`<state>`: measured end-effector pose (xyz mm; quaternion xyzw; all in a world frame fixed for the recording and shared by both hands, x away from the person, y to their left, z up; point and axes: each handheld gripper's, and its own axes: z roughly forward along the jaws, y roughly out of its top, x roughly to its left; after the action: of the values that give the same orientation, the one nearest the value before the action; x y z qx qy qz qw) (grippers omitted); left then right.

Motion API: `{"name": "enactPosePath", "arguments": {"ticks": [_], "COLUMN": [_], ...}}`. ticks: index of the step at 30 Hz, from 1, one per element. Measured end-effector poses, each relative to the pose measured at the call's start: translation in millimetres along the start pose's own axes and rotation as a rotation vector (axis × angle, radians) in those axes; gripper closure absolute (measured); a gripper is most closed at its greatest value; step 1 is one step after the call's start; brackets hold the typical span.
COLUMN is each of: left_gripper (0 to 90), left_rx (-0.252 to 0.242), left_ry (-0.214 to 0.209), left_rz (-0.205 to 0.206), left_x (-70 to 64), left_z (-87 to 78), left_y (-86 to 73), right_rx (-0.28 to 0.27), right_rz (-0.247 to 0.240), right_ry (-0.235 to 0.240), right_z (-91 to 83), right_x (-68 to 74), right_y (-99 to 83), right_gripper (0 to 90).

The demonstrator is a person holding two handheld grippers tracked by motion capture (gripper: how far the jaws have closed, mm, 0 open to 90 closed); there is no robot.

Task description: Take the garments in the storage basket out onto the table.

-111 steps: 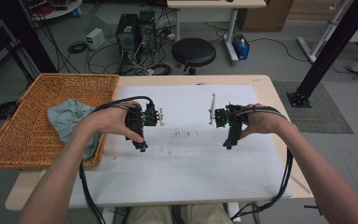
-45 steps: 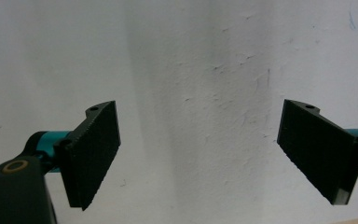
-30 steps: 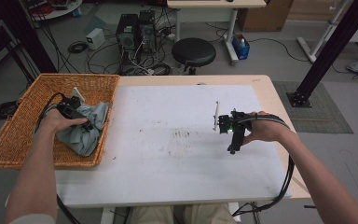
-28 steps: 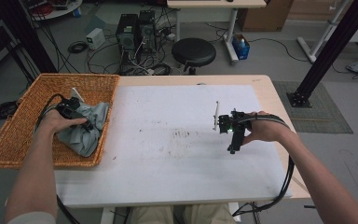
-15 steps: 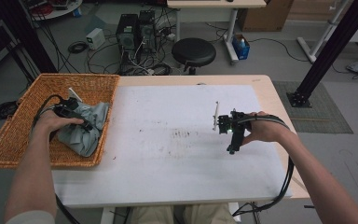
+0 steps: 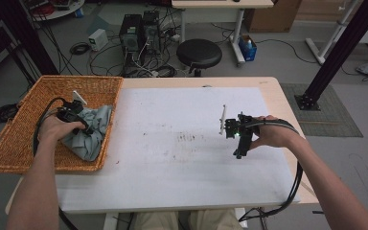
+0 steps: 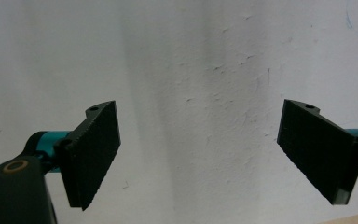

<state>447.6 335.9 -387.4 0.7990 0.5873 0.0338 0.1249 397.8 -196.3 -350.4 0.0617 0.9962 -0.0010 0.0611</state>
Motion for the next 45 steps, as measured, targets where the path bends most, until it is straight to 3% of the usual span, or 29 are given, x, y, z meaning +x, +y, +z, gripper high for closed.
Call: {"name": "enactPosePath", "arguments": {"ticks": [1, 3, 5, 11, 18, 22, 24, 29, 35, 41, 45], "left_gripper": [66.0, 66.6, 66.7, 66.7, 66.7, 66.7, 66.6, 66.5, 66.4, 66.3, 66.2], "left_rx": [0.011, 0.008, 0.007, -0.009, -0.065, -0.099, -0.113, -0.151, -0.206, -0.247, -0.277], "left_ry": [0.027, 0.029, 0.019, 0.061, 0.059, 0.090, 0.089, 0.073, 0.068, 0.031, -0.019], "left_rz": [-0.001, -0.004, 0.013, 0.075, 0.130, 0.179, 0.212, 0.297, 0.408, 0.527, 0.595], "left_x": [-3.6, -4.5, -7.8, -18.6, -31.7, -47.9, -60.2, -98.7, -153.8, -211.8, -244.6], "left_z": [-2.9, -5.1, -16.8, -48.8, -95.4, -127.9, -142.7, -170.4, -193.9, -206.9, -207.8], "left_y": [0.6, 1.0, 3.6, 14.0, 28.0, 40.7, 48.5, 69.6, 97.4, 121.1, 131.2], "right_rx": [0.000, -0.004, -0.010, -0.006, -0.010, -0.001, -0.008, -0.007, -0.011, -0.019, -0.022], "right_rz": [0.000, -0.001, -0.009, -0.002, -0.006, -0.014, 0.006, -0.006, 0.012, 0.030, 0.026], "right_ry": [0.000, -0.002, -0.007, -0.016, -0.014, -0.018, -0.015, -0.014, -0.016, -0.024, -0.030], "right_z": [0.0, -0.8, -2.4, -1.9, -2.1, -1.2, -0.8, -0.6, -2.1, -4.9, -7.4], "right_x": [0.0, 1.2, 1.6, -0.2, -0.3, -3.0, -2.5, -2.5, -3.2, -3.1, -3.6], "right_y": [0.0, 0.5, 0.2, -1.4, 0.0, -0.5, 0.0, 1.0, -4.1, -8.8, -11.8], "right_gripper": [13.1, 13.1, 13.1, 13.1, 13.1, 13.1, 13.1, 13.1, 13.1, 13.1, 13.1]}}
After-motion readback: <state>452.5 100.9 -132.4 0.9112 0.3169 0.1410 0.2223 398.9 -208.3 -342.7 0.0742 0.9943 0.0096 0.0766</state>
